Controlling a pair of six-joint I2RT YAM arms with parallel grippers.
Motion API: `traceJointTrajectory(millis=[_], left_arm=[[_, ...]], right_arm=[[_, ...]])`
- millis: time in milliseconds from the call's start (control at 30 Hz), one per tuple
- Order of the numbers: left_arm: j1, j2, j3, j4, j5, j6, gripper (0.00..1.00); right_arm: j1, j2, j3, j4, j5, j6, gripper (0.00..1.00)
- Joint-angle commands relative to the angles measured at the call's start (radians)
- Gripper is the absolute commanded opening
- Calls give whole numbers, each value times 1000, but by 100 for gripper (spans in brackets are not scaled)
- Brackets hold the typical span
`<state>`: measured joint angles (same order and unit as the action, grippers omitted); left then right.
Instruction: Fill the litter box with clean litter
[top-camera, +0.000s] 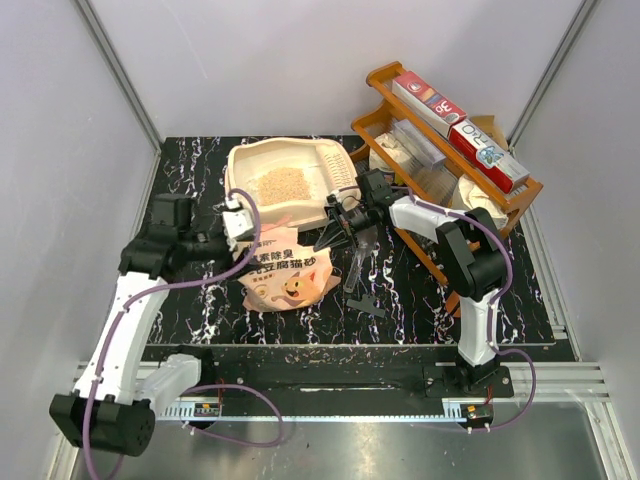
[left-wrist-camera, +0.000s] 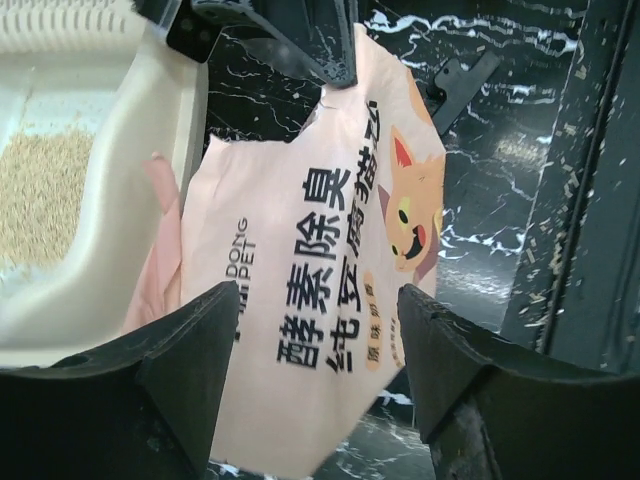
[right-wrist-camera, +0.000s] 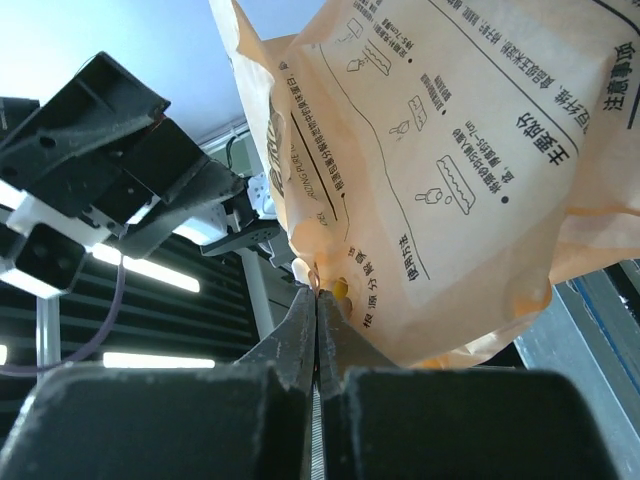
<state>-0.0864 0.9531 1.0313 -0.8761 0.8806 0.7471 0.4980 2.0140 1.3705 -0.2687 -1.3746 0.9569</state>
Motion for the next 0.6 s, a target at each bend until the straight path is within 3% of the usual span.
traceJointTrajectory(millis=[0,433,567], left_arm=[[-104,80,-1,100,-91,198,68],[-254,257,18,95,-167,358,59],[-260,285,13,72,-226,376,45]], right_arm=[[-19,-11,16,-40,-46,28,0],[-26,-12,7,-46,-43,23,0],[-26,-8,4,-53,-41,19,0]])
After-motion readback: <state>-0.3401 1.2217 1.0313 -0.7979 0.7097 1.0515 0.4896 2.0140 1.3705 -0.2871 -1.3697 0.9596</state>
